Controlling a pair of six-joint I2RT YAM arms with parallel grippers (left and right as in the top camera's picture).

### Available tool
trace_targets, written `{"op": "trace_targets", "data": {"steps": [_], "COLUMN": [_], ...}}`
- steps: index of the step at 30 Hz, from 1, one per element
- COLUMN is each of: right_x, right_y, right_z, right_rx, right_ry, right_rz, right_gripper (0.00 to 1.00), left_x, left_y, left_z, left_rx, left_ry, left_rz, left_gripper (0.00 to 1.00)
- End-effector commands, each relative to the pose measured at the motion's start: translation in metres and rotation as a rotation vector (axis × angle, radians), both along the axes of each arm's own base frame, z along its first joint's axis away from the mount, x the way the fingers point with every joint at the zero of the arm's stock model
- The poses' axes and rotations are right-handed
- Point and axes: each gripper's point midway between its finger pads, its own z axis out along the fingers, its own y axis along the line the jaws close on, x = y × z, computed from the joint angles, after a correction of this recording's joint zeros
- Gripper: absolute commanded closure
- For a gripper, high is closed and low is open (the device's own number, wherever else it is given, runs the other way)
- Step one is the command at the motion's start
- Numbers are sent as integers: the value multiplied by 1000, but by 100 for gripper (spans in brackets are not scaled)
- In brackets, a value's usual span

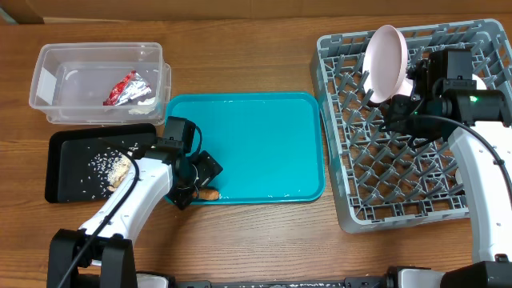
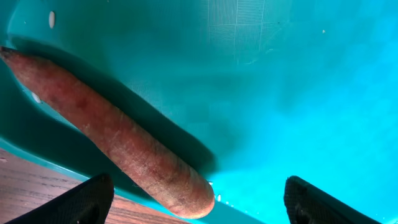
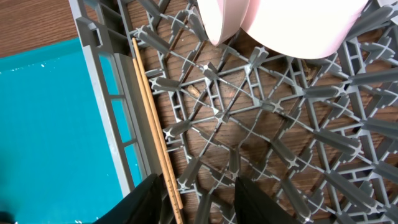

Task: Sort waste into correct bins and load items into the dishwasher
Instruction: 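Reach the left gripper to the carrot on the teal tray and grasp it, then carry the carrot with the left gripper onto the black tray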

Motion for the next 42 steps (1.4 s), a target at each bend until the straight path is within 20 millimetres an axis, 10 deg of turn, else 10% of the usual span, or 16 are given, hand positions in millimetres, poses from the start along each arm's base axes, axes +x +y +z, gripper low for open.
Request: {"op": "trace_targets", "data": {"steps": [1,26,33,42], "right_x": [0,-1,-1,-1], "right_y": [-1,-1,-1,-1], "right_z": [2,2,2,2], "right_rx": [4,4,4,4], "right_ry": [-7,-3,-2,-2], "right_rz": [-6,-6,-6,-6], "right_gripper": [60,59,59,59], "left_x": [-2,2,-7,6], "left_y": [2,8,9,-1], "left_z": [-3,-5,-32,-41], "left_rx": [20,55,73,21], "left_ry": [9,-7,95,67], "left_rz": [17,34,30,26], "left_gripper": [11,10,10,41]}}
